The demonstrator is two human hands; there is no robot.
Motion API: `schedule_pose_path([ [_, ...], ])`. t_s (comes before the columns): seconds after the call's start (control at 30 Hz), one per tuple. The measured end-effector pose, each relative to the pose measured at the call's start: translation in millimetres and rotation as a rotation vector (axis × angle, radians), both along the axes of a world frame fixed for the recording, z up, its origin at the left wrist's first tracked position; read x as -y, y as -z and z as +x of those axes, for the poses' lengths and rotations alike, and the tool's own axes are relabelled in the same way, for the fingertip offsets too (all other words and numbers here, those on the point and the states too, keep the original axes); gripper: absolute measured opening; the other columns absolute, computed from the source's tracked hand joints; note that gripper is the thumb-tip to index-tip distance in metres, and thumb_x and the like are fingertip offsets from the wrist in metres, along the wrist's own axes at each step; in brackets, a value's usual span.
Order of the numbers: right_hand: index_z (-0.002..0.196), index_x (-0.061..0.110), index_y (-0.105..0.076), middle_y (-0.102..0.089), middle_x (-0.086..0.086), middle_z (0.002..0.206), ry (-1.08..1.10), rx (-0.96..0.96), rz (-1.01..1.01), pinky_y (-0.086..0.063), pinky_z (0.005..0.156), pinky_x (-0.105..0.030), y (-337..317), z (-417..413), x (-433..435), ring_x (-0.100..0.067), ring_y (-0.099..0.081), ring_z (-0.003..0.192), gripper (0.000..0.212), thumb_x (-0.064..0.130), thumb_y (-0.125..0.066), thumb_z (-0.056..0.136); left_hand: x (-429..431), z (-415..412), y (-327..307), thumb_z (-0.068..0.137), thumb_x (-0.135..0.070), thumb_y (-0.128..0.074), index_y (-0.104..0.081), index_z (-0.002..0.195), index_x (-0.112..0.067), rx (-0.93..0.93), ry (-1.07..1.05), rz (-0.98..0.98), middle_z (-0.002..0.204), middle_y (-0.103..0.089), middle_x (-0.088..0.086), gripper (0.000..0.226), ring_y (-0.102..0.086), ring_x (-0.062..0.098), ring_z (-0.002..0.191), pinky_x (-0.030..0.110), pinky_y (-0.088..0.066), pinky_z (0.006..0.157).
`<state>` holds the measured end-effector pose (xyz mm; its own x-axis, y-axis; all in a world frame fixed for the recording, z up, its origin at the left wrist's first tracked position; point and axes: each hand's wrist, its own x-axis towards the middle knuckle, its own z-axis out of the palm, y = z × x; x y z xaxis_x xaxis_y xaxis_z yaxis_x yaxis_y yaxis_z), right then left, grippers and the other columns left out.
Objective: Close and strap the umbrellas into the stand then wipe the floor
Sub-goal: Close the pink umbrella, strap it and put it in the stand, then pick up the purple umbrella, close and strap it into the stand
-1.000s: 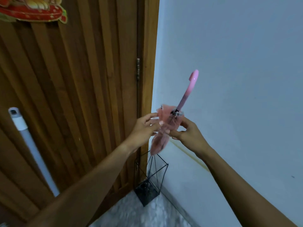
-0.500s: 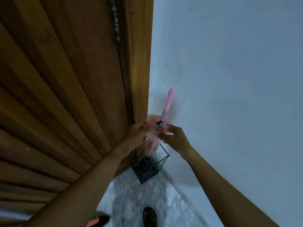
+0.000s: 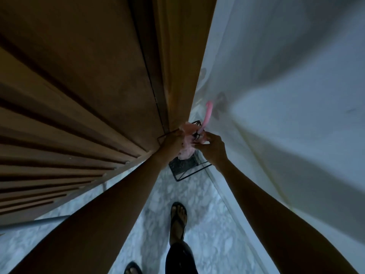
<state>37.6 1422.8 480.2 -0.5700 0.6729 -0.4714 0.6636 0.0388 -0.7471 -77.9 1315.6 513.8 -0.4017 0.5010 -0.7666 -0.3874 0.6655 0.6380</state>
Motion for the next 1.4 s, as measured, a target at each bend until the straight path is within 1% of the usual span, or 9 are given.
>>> schedule_pose_path([
  [0.17,0.126,0.013,-0.069,-0.073,-0.006,0.121,-0.04,0.065,-0.024,-0.043,0.091,-0.023,41,-7,-10,-0.016,-0.065,0.108,0.044,0.017,-0.081,0.084,-12,-3,42,0.106,-0.021,-0.044,-0.05,0.14,0.003,0.027,-0.052,-0.012,0.143,-0.054,0.022,0.042,-0.054,0.022,0.11,0.045,-0.048,0.105],
  [0.3,0.132,0.013,-0.064,-0.071,-0.008,0.127,-0.094,0.114,-0.023,-0.045,0.095,-0.026,65,-10,-16,-0.023,-0.066,0.117,0.047,0.023,-0.076,0.088,-24,-4,61,0.105,-0.03,-0.045,-0.05,0.142,-0.009,0.216,-0.156,-0.075,0.146,-0.054,0.011,0.044,-0.055,0.028,0.128,0.028,-0.045,0.077],
  [0.4,0.135,0.016,-0.061,-0.068,-0.006,0.131,-0.084,0.13,-0.034,-0.042,0.094,-0.024,73,-11,-19,-0.023,-0.063,0.121,0.045,0.028,-0.071,0.093,-29,-3,68,0.104,-0.035,-0.046,-0.047,0.145,-0.009,0.236,-0.171,-0.071,0.148,-0.051,0.011,0.048,-0.05,0.028,0.134,0.029,-0.038,0.085],
  [0.6,0.147,0.013,-0.044,-0.061,-0.01,0.14,0.058,0.133,0.026,-0.047,0.105,-0.036,64,-10,-17,-0.028,-0.058,0.127,0.07,0.021,-0.077,0.086,-29,4,57,0.102,-0.018,-0.052,-0.052,0.14,-0.005,0.032,-0.028,-0.029,0.14,-0.055,0.014,0.04,-0.051,0.03,0.132,0.027,-0.036,0.088],
  [0.73,0.134,0.005,-0.049,-0.066,-0.017,0.122,0.175,0.134,0.031,-0.046,0.081,-0.03,31,-2,12,-0.035,-0.063,0.111,0.064,0.017,-0.078,0.079,9,4,31,0.098,-0.016,-0.059,-0.043,0.149,-0.015,-0.113,0.166,-0.06,0.148,-0.051,0.007,0.054,-0.051,0.026,0.133,0.031,-0.045,0.098],
  [0.9,0.15,0.011,-0.037,-0.058,-0.019,0.136,0.258,0.094,-0.005,-0.05,0.084,-0.034,-27,2,82,-0.038,-0.059,0.12,0.079,0.02,-0.077,0.083,97,0,-23,0.094,-0.029,-0.064,-0.05,0.144,-0.02,-0.301,0.329,-0.181,0.147,-0.052,0.004,0.052,-0.052,0.024,0.131,0.032,-0.046,0.1],
  [1.0,0.141,0.015,-0.048,-0.066,-0.012,0.125,0.081,0.015,-0.047,-0.055,0.09,-0.04,-56,-8,143,-0.034,-0.063,0.114,0.073,0.033,-0.077,0.076,171,0,-62,0.095,-0.033,-0.063,-0.049,0.145,-0.02,-0.416,0.306,-0.252,0.146,-0.053,0.007,0.053,-0.055,0.027,0.128,0.032,-0.047,0.097],
  [1.17,0.137,0.025,-0.055,-0.067,0.001,0.129,-0.353,-0.07,-0.112,-0.051,0.102,-0.044,-96,-38,282,-0.023,-0.063,0.117,0.076,0.056,-0.068,0.07,326,19,-128,0.093,-0.025,-0.062,-0.066,0.121,-0.018,-0.541,0.074,-0.317,0.106,-0.072,0.01,0.029,-0.067,0.03,0.099,0.035,-0.052,0.081],
  [1.4,0.132,0.026,-0.059,-0.063,0.005,0.129,-0.876,-0.153,-0.089,-0.051,0.095,-0.03,-170,-14,559,-0.017,-0.062,0.116,0.051,0.031,-0.075,0.083,631,146,-188,0.095,-0.034,-0.064,-0.061,0.134,-0.026,-0.619,-0.487,-0.423,0.143,-0.057,0.001,0.04,-0.055,0.023,0.128,0.03,-0.045,0.102],
])
